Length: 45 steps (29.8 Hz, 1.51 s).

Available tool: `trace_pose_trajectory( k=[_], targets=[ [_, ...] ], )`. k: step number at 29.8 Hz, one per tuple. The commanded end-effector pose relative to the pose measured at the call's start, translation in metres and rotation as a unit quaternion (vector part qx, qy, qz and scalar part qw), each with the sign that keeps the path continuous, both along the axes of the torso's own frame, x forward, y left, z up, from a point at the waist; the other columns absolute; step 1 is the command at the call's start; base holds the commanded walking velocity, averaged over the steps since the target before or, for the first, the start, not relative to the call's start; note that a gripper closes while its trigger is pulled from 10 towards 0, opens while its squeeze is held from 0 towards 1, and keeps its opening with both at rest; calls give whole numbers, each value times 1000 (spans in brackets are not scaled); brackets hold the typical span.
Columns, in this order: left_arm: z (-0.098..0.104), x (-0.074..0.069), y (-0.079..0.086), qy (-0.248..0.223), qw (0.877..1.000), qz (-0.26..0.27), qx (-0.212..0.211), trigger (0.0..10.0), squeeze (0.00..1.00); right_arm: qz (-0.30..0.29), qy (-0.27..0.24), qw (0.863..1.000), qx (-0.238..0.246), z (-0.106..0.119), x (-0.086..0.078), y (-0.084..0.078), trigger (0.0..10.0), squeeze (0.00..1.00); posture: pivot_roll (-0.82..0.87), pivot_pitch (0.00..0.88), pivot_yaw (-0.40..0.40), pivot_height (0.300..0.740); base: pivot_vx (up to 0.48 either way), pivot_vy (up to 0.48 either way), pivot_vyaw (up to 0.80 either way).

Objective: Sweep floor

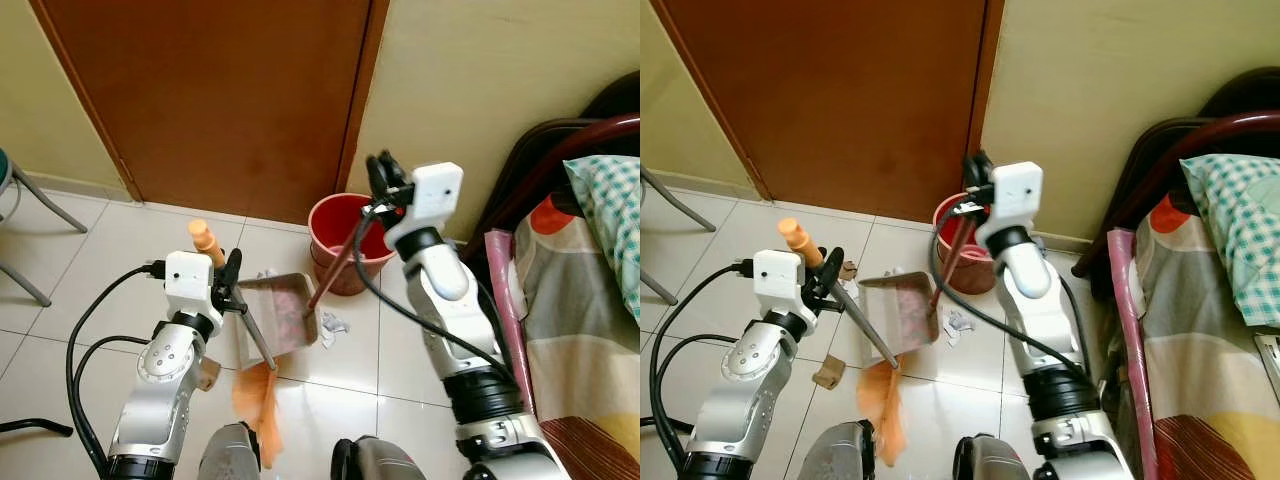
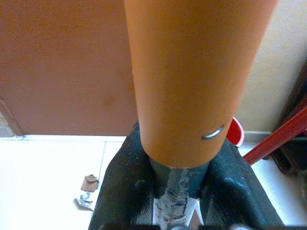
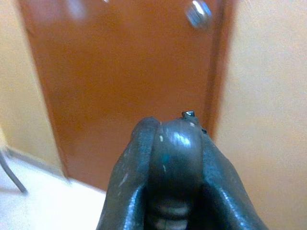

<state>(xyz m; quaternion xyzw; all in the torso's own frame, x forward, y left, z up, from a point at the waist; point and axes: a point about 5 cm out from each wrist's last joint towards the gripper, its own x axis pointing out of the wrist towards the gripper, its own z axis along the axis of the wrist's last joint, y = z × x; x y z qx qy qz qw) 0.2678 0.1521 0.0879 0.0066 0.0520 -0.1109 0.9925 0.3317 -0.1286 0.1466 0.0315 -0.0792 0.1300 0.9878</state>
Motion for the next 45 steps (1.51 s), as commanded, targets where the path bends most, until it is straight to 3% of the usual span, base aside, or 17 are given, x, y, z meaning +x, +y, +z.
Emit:
trace_pose_trajectory(
  k=[1,5,11,18,22,25,27,28,32,40,45],
  targets=[
    [-9,1,-2,27,999,-7,24,10000,0,-26,107,994,-25,-43,-3,-30,10000,0,73,104,-20,740,0,0,0],
    [-9,3,-5,30,999,-9,24,10000,0,-22,148,988,-43,-61,-6,-33,10000,0,58,104,-20,740,0,0,0],
    [-13,0,-11,41,999,-21,23,10000,0,6,193,980,-52,-82,-15,-21,10000,0,50,106,-18,740,0,0,0],
    [-14,-3,-18,47,998,-46,18,10000,0,-32,216,975,-38,-93,-24,-29,10000,0,37,112,-28,740,0,0,0],
    [-14,-4,-17,47,998,-41,17,10000,0,-70,207,975,-30,-89,-27,-38,10000,0,37,112,-30,740,0,0,0],
    [-13,-6,-13,48,998,-33,16,10000,0,-157,154,975,-15,-70,-26,-59,10000,0,35,118,-19,740,0,0,0],
    [-13,-7,-12,48,998,-31,16,10000,0,-176,138,975,-14,-65,-26,-63,10000,0,34,118,-18,740,0,0,0],
    [-15,-7,-11,50,998,-29,16,10000,0,-224,116,968,6,-57,-29,-75,10000,0,28,120,-13,740,0,0,0],
    [-16,-7,-12,54,998,-32,16,10000,0,-283,104,953,38,-49,-37,-91,10000,0,3,121,-5,740,0,0,0],
    [-10,-4,-19,49,997,-51,8,10000,0,-342,103,933,49,-47,-44,-110,10000,0,-11,121,-8,740,0,0,0],
    [15,4,-20,7,999,-40,10,10000,0,-329,117,936,33,-52,-48,-102,10000,0,-10,129,-11,740,0,0,0]
  ],
)
